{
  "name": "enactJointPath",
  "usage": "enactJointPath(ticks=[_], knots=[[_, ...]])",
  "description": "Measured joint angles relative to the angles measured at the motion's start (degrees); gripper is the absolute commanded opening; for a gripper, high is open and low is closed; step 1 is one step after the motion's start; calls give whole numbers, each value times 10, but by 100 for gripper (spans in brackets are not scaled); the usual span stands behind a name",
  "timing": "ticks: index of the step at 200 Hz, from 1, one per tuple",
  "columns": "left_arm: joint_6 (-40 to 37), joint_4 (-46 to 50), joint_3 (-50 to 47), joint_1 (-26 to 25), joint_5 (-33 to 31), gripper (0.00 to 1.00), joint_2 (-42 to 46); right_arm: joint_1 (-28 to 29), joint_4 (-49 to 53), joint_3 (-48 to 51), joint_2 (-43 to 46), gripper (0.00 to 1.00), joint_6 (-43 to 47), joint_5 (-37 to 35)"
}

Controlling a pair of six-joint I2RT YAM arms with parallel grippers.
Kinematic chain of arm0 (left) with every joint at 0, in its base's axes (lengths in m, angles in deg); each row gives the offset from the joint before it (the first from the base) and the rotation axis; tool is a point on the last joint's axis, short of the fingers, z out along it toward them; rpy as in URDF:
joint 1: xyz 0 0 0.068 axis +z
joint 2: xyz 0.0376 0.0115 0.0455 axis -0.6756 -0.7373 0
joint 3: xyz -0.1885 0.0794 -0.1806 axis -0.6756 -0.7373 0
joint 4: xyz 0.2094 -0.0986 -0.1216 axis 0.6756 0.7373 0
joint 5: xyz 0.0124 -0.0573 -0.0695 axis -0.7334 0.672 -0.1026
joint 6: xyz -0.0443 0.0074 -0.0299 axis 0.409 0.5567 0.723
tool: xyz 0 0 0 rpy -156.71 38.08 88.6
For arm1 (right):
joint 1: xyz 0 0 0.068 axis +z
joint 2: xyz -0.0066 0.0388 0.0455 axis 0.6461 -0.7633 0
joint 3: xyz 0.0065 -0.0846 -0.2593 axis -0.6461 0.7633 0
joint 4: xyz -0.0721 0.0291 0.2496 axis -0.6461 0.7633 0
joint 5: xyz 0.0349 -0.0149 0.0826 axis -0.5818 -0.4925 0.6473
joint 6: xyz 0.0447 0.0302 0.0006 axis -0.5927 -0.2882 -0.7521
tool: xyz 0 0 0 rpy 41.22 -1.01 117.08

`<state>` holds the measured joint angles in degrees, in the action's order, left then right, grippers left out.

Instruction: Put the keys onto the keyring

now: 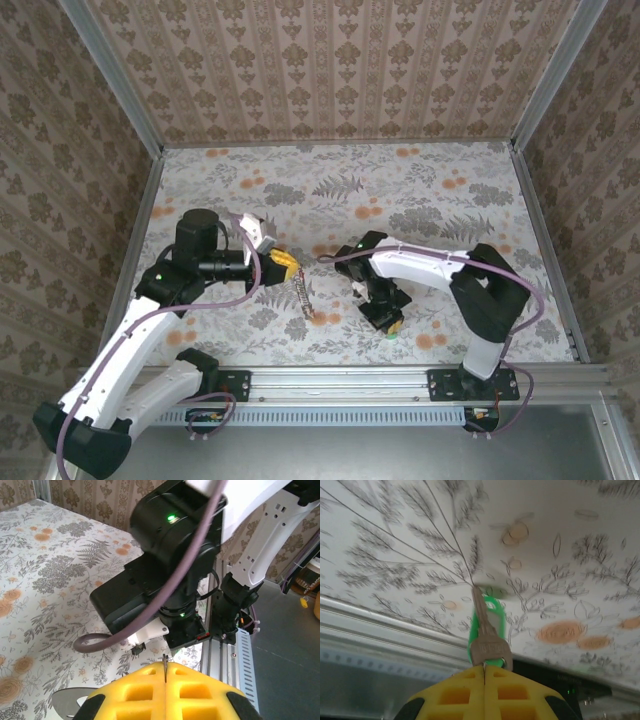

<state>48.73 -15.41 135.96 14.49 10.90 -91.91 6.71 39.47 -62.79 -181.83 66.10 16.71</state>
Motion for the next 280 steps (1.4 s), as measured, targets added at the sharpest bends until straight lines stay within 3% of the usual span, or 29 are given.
enactJointPath(ticks=[77, 158, 236, 280], knots=[[0, 0, -4, 8, 2, 0, 0, -42, -58, -26, -106, 0, 55, 12], [0, -1, -4, 11, 4, 0, -5, -52, -69, -57, -123, 22, 74, 9], [0, -4, -5, 11, 6, 0, -17, -52, -147, -18, -2, 35, 34, -16], [0, -5, -5, 11, 6, 0, -23, -52, -210, 85, 101, 39, -26, -24]])
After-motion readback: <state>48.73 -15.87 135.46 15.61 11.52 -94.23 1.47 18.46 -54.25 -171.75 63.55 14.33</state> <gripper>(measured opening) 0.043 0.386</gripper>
